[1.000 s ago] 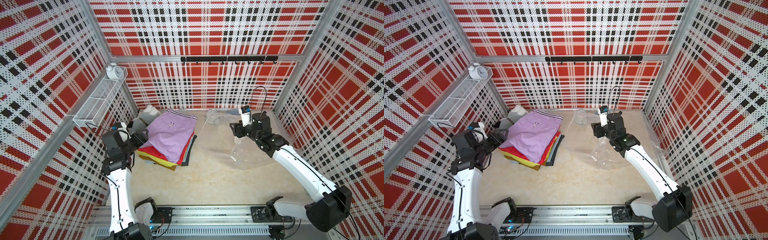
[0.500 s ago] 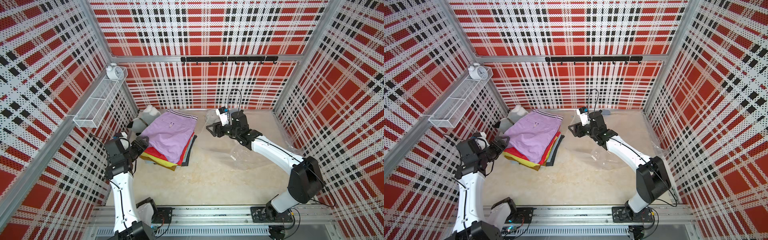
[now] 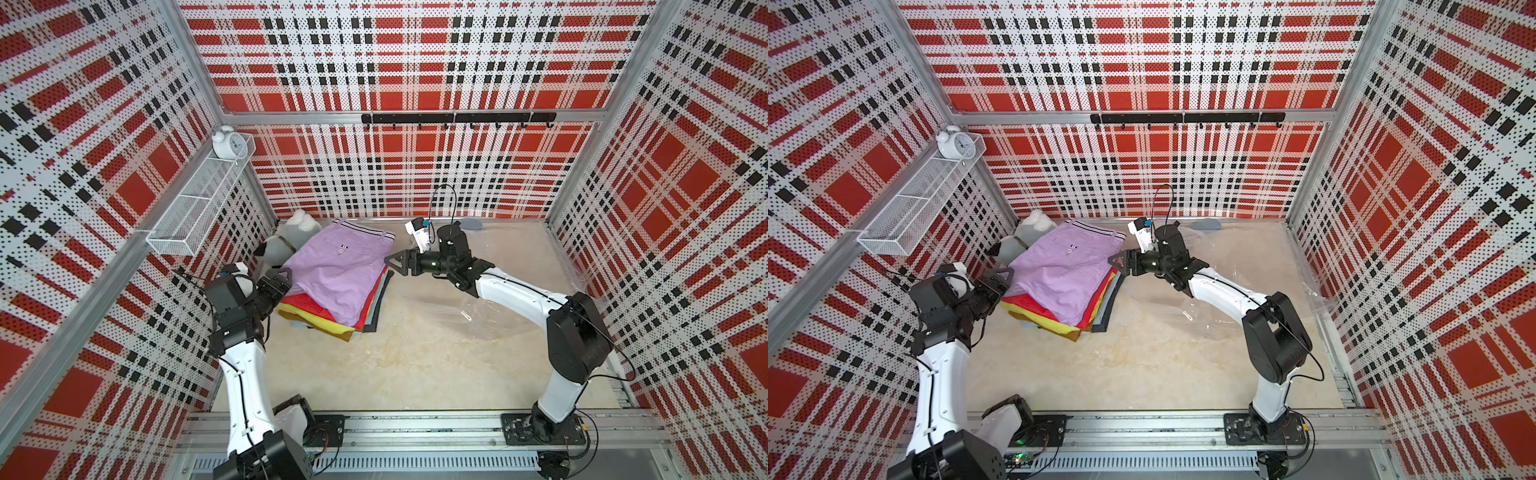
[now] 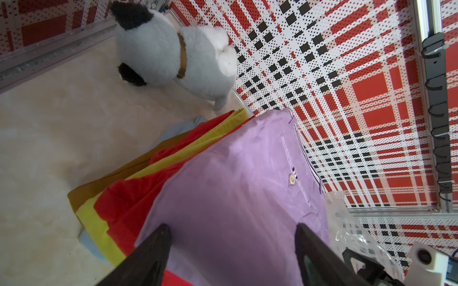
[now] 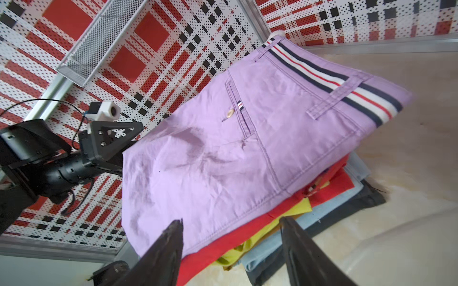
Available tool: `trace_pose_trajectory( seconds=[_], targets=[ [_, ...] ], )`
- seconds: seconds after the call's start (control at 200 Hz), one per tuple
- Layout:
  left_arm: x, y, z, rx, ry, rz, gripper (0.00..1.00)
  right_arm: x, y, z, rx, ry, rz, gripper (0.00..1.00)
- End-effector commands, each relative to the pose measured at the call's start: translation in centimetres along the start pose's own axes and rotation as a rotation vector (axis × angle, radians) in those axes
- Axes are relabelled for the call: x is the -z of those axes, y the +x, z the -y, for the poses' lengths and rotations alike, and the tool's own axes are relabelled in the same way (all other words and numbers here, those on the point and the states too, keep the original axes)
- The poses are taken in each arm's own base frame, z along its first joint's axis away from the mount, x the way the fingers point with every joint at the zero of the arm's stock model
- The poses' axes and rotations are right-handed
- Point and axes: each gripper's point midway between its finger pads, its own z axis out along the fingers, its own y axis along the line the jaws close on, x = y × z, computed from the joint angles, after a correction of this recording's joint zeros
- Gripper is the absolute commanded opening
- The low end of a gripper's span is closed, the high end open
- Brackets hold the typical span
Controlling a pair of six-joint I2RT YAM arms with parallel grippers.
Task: Take the trousers out of the vacuum bag
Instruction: Place the trousers at the center of the board.
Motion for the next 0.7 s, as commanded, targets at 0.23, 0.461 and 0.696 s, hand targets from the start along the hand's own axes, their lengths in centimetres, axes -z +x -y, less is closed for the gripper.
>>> trace_pose_trajectory(
  seconds=[0.23, 0.461, 0.696],
  targets=[
    [0.5, 0.6, 0.6, 0.041, 0.018, -0.051, 0.81, -1.3, 0.0, -0.1, -0.035, -0.032, 0.002, 0.67],
    [0.9, 2.3, -0.4, 0.134, -0.020, -0.078, 0.80, -1.6, 0.2, 0.6, -0.010, -0.005, -0.014, 0.68],
    [1.1, 0.9, 0.1, 0.168, 0.002, -0.003, 0.80, -2.2, -0.5, 0.3, -0.002, -0.024, -0.013, 0.68]
  ],
)
